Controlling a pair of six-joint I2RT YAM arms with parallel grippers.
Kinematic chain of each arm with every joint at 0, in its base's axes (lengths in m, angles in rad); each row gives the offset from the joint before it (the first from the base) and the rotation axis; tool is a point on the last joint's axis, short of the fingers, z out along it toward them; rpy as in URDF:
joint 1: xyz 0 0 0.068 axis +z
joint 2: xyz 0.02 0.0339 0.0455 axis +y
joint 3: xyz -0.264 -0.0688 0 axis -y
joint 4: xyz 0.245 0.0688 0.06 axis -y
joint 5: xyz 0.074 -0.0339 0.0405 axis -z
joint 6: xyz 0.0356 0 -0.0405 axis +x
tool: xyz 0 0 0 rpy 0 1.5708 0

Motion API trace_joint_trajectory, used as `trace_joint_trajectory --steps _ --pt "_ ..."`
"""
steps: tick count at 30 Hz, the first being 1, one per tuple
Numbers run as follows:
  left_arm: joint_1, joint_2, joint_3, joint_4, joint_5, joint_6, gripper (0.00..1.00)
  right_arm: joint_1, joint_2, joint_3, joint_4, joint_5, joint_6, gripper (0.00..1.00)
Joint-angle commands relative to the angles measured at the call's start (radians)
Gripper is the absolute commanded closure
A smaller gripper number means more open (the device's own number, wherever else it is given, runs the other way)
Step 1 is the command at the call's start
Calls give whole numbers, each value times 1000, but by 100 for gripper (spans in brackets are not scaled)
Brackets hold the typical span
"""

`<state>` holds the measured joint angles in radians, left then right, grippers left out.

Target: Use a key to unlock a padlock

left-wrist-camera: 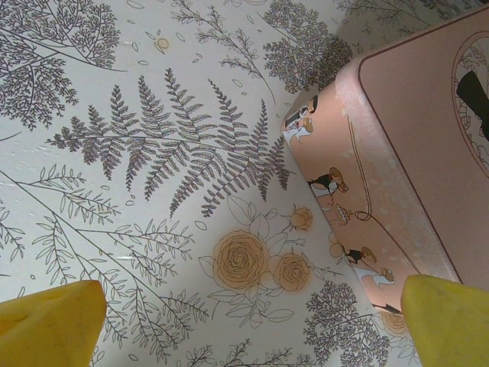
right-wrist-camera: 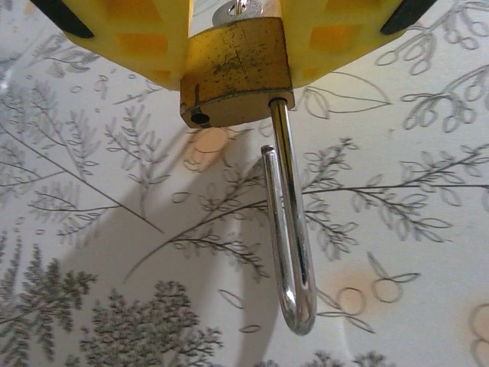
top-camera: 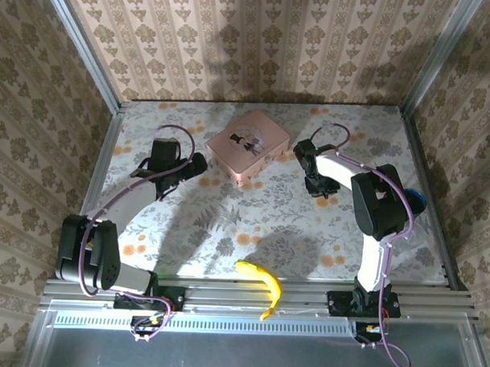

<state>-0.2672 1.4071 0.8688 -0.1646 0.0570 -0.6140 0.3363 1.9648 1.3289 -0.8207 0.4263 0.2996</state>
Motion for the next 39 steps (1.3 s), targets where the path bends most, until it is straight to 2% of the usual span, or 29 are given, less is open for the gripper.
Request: trace_joint_trajectory --steps 1,9,14,18,23,31,34,39 --pt "6 7 -6 11 11 -15 0 4 23 -5 24 -67 15 97" --pt "6 16 -4 16 13 -17 0 20 44 -4 25 -119 29 84" --pt "4 21 -4 22 23 -20 0 26 39 -3 20 -161 51 68" --pt "5 19 -4 20 25 -20 0 27 26 -7 34 -214 61 60" --pt "6 13 -7 21 26 -20 0 27 -3 -18 61 -281 61 54" --pt "6 10 -9 20 27 -20 0 26 -43 -31 110 -407 68 50" --pt "6 10 -8 22 26 -20 0 26 -50 -18 94 -388 78 48" --pt "5 9 -7 24 32 -20 0 26 -64 31 25 -238 78 42"
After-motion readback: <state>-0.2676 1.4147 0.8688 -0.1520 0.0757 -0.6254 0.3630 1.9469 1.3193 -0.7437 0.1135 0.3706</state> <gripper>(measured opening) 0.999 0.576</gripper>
